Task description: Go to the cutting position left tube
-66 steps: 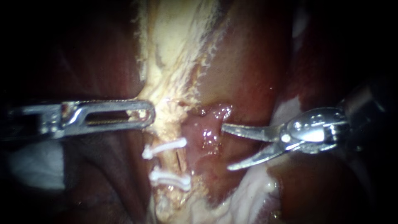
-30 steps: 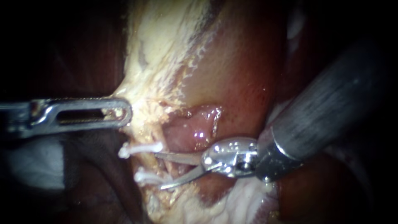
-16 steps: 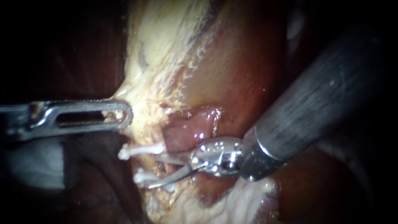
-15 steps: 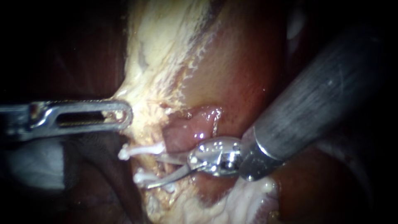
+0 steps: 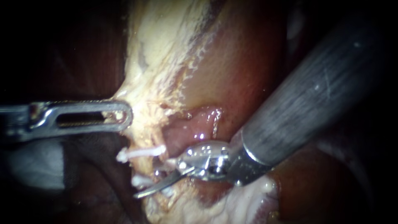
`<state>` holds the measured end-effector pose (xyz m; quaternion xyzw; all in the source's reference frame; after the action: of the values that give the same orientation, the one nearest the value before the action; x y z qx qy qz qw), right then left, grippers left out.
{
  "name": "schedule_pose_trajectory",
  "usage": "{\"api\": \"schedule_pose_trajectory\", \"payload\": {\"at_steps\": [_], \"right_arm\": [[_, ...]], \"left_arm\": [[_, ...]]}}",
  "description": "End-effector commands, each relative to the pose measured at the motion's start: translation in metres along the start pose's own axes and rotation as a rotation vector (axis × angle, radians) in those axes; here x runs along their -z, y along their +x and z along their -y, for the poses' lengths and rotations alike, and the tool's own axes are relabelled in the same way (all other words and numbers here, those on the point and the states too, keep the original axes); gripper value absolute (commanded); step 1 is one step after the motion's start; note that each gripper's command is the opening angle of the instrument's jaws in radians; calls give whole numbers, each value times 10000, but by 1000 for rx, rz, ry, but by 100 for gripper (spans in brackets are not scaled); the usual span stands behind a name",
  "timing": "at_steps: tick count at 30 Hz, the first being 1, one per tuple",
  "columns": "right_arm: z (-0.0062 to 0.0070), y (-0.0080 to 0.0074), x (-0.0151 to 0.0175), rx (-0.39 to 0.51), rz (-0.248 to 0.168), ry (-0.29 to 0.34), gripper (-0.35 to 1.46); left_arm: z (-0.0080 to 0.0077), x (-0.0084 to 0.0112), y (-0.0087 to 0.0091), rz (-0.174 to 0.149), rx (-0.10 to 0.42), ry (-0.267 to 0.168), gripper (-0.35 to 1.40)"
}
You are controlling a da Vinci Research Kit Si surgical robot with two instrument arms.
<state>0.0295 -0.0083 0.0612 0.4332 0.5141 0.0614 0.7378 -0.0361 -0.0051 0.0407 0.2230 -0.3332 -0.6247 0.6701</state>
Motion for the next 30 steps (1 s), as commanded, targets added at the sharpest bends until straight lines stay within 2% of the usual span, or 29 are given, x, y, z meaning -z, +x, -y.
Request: {"api": "schedule_pose_trajectory", "payload": {"at_steps": [1, 11, 18, 30], "right_arm": [[-1, 0, -2, -1, -2, 5, 111], [-8, 4, -15, -2, -21, 16, 110], [-19, 9, -25, -29, -48, 17, 100], [-30, 11, -33, -65, -54, 13, 84]], "left_arm": [[0, 0, 0, 0, 0, 0, -35], [1, -1, 0, 0, 1, -1, -35], [1, -2, 0, 1, 1, -1, -35], [2, -3, 0, 1, 1, -1, -35]]}}
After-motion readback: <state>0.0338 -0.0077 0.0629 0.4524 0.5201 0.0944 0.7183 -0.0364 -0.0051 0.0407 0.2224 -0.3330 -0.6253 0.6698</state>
